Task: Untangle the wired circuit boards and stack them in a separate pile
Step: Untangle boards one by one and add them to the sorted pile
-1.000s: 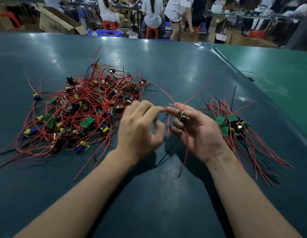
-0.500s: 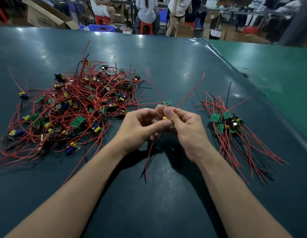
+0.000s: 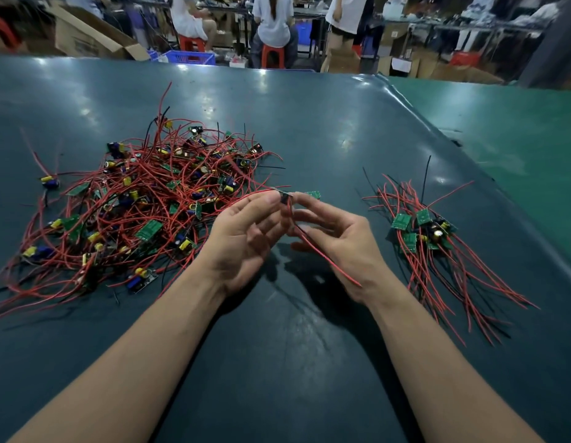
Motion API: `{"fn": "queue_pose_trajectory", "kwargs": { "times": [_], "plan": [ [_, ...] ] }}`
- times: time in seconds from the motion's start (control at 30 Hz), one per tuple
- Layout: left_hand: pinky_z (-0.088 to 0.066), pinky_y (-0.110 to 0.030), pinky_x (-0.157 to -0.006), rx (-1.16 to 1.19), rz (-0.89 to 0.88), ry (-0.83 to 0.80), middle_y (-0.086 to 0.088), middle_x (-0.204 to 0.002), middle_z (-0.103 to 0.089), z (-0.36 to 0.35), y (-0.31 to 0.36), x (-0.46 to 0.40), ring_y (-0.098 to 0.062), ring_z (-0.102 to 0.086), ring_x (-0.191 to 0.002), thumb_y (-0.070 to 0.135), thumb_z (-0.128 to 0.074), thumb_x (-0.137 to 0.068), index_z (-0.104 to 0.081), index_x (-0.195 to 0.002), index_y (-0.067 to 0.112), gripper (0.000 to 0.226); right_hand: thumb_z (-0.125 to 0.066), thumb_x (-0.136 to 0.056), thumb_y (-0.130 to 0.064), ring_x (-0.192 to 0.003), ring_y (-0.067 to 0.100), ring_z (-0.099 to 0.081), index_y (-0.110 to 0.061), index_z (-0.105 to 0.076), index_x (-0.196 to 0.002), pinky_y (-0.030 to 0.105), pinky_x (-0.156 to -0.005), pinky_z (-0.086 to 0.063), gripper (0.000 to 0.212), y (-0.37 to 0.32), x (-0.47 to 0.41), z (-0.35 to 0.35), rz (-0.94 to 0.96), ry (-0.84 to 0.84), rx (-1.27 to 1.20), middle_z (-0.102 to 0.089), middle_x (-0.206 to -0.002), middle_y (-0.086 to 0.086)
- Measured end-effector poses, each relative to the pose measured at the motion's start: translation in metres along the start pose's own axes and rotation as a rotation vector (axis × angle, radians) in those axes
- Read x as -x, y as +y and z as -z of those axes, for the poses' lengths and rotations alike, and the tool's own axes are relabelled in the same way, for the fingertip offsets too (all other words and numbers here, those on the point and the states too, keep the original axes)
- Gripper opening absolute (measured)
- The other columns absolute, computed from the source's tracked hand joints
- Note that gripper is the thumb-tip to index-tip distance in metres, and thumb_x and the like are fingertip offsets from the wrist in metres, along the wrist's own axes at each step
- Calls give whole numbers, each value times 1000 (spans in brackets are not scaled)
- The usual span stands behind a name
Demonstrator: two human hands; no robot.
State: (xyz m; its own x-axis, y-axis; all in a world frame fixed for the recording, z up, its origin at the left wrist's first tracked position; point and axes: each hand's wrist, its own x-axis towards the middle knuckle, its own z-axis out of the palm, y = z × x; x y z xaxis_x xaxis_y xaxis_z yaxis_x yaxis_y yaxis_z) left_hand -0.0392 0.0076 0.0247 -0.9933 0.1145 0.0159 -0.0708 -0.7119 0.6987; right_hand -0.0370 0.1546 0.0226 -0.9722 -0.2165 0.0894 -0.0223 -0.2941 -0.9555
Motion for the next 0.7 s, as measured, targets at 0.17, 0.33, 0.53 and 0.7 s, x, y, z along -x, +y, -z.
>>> {"fn": "queue_pose_trajectory", "kwargs": {
  "times": [0.17, 0.33, 0.53, 0.7],
  "plan": [
    [-57, -22, -62, -63, -61, 18, -2, -78, -72, -2, -1, 2, -11, -69, -68, 12, -64, -77, -67, -102, 10, 26, -70, -80, -5, -86, 10, -70, -21, -65, -119, 22, -65, -58, 43, 1, 3, -5, 109, -36, 41, -75, -99, -5],
    [-60, -27, -68, -170, -132, 46, -6, -71, -69, -3, -13, 4, -15, -69, -64, 8, -69, -71, -59, -80, 4, 15, -68, -84, -4, -80, 8, -71, -14, -74, -97, 20, -53, -53, 18, 0, 1, -5, 142, 65, 75, -77, -88, -3],
    [-59, -26, -71, -95, -112, 100, -7, -74, -71, -1, -16, 4, -15, -69, -69, 8, -70, -71, -53, -74, 8, 18, -71, -82, -5, -89, 7, -70, -19, -76, -94, 22, -58, -56, 20, 6, 0, -8, 98, 68, 101, -75, -102, -9],
    [-56, -20, -67, -198, -46, 71, -3, -69, -69, -1, -15, 3, -11, -66, -61, 14, -70, -72, -55, -83, 6, 20, -74, -72, -17, -79, 8, -66, -16, -77, -91, 16, -69, -53, 19, 5, -1, -8, 123, 142, 43, -76, -93, 1]
  ]
}}
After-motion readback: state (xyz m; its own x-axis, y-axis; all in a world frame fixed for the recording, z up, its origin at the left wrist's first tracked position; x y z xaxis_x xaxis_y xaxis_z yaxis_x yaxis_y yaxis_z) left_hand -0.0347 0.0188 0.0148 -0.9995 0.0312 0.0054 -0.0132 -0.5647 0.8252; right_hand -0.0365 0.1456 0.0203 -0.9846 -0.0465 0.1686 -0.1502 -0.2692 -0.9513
